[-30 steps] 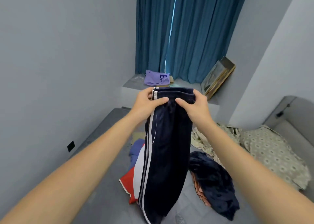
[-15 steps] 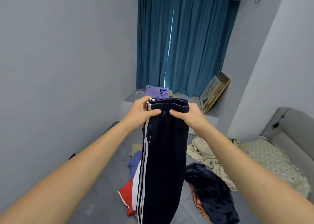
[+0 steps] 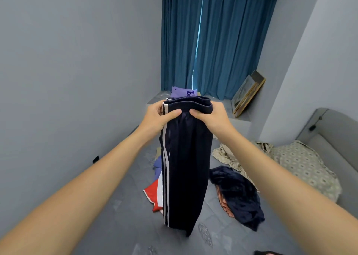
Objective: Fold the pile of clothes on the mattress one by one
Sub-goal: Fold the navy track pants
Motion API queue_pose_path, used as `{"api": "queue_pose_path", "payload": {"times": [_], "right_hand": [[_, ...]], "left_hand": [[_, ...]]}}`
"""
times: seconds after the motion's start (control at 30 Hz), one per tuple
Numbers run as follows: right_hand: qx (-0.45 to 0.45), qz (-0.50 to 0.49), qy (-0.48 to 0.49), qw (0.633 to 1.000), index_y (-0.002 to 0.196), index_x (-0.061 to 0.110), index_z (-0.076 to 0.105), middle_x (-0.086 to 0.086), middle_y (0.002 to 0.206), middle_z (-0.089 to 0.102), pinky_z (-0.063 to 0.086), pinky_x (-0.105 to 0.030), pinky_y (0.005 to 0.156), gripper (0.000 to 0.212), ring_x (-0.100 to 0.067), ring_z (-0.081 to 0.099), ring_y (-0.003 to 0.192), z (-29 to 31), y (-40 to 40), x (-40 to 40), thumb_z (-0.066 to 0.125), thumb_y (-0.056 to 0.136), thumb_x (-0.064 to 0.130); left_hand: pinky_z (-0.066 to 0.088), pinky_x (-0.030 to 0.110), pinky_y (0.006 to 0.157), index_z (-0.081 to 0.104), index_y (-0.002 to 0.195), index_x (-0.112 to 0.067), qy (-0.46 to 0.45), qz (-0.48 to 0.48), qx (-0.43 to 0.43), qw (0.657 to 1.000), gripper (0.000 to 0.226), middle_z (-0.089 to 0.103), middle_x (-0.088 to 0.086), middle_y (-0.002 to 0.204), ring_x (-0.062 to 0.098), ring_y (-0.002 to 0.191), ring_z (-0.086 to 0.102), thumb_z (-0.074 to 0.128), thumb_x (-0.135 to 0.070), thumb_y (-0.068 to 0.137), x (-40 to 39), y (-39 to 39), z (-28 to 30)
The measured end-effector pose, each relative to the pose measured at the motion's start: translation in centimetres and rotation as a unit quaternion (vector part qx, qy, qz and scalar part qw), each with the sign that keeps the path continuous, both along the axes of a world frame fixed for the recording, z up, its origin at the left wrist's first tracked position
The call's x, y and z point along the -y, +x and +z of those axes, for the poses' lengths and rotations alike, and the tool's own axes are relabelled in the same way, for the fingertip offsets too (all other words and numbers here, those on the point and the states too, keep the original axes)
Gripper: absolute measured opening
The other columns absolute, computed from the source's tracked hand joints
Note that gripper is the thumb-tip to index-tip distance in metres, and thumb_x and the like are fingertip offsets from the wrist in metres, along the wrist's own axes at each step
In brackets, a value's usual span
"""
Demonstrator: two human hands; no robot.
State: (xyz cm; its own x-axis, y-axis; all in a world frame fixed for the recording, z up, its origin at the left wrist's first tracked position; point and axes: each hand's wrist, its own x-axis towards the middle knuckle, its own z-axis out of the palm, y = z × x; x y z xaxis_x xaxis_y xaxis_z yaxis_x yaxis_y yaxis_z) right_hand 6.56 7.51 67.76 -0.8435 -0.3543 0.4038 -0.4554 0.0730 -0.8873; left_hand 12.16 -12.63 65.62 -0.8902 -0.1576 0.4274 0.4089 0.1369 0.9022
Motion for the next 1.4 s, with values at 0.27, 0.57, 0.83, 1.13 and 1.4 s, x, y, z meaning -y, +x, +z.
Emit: {"api": "queue_pose_path", "payload": {"times": [0.27, 0.57, 0.83, 1.13, 1.4], "right_hand": [[-0.014, -0.038, -0.008, 0.999, 0.107, 0.008, 0.078, -0.006, 0.100, 0.080, 0.062, -0.034, 0.084, 0.017, -0.020, 0.077, 0.096, 2.8, 12.4, 0.1, 0.080, 0.091, 0.011], [-0.008, -0.053, -0.004, 0.999, 0.106, 0.009, 0.079, -0.004, 0.100, 0.080, 0.062, -0.042, 0.091, 0.016, -0.020, 0.077, 0.097, 3.6, 19.4, 2.0, 0.080, 0.091, 0.013], [0.047, -0.061, -0.022, 0.997, 0.109, 0.010, 0.079, -0.002, 0.101, 0.081, 0.062, -0.034, 0.087, 0.019, -0.018, 0.077, 0.096, -1.3, 13.1, 4.3, 0.080, 0.090, 0.013], [0.183, -0.092, 0.026, 0.979, 0.103, 0.015, 0.078, 0.002, 0.097, 0.081, 0.061, -0.029, 0.082, 0.015, -0.012, 0.076, 0.094, -22.8, -6.5, 7.1, 0.081, 0.089, 0.014], [0.246, -0.106, 0.114, 0.957, 0.104, 0.015, 0.078, 0.004, 0.099, 0.079, 0.058, -0.031, 0.083, 0.014, -0.008, 0.072, 0.089, -52.1, -24.9, 11.1, 0.079, 0.090, 0.016]], "left_hand": [[0.062, 0.038, 0.089, 0.072, 0.121, -0.012, 0.020, -0.043, -0.021, 0.999, 0.028, 0.079, 0.006, 0.109, 0.023, 0.102, 0.076, 0.076, -0.015, 0.094, 0.3, 10.9, 2.4], [0.061, 0.037, 0.089, 0.073, 0.119, -0.012, 0.040, -0.050, -0.005, 0.998, 0.025, 0.079, 0.006, 0.109, 0.025, 0.101, 0.076, 0.075, -0.017, 0.095, 2.0, 17.5, 3.3], [0.060, 0.037, 0.091, 0.073, 0.116, -0.009, 0.028, -0.033, 0.024, 0.999, 0.023, 0.079, 0.006, 0.108, 0.024, 0.103, 0.076, 0.075, -0.015, 0.094, 4.1, 10.7, -0.9], [0.059, 0.026, 0.089, 0.071, 0.120, -0.011, 0.002, -0.008, 0.175, 0.984, 0.028, 0.079, 0.000, 0.110, 0.015, 0.103, 0.075, 0.077, -0.009, 0.092, 6.5, -7.8, -21.0], [0.055, 0.021, 0.081, 0.069, 0.115, -0.012, -0.051, 0.023, 0.262, 0.964, 0.027, 0.077, -0.006, 0.100, 0.005, 0.090, 0.073, 0.077, -0.004, 0.090, 9.8, -26.0, -50.1]]}}
